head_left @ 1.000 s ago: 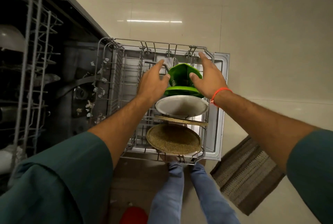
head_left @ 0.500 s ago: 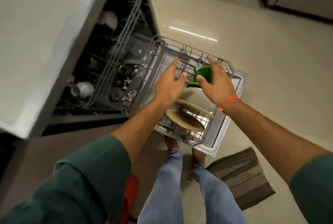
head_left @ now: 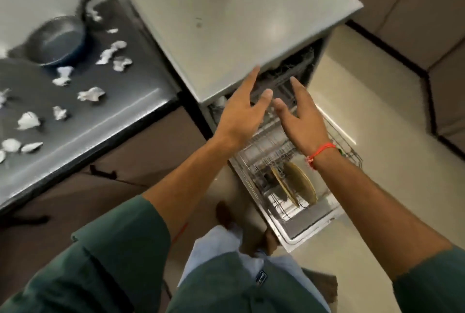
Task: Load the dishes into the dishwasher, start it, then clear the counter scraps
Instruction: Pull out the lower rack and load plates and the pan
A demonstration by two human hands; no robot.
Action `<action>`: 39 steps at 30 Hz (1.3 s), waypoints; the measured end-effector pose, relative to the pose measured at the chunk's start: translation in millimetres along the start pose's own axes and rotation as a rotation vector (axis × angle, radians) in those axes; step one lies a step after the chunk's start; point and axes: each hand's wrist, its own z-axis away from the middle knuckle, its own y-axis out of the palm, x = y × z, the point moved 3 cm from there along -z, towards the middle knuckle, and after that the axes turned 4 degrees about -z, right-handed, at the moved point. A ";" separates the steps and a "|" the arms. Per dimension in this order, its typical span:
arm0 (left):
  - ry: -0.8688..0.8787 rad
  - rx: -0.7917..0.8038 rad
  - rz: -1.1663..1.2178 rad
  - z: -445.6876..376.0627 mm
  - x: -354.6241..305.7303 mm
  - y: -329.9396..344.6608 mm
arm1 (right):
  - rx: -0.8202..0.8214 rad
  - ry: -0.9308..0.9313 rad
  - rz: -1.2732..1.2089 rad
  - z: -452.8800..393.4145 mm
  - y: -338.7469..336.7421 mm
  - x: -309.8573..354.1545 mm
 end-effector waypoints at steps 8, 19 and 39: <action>-0.092 -0.416 0.083 65.3 47.1 -173.7 | 0.216 -0.240 0.002 -6.3 81.5 141.4; -0.232 -0.802 0.165 204.5 151.4 -399.2 | 0.574 -0.451 -0.020 58.0 298.3 325.3; -0.546 -1.322 0.182 344.2 240.9 -537.5 | 1.239 -0.727 -0.013 140.8 548.6 467.4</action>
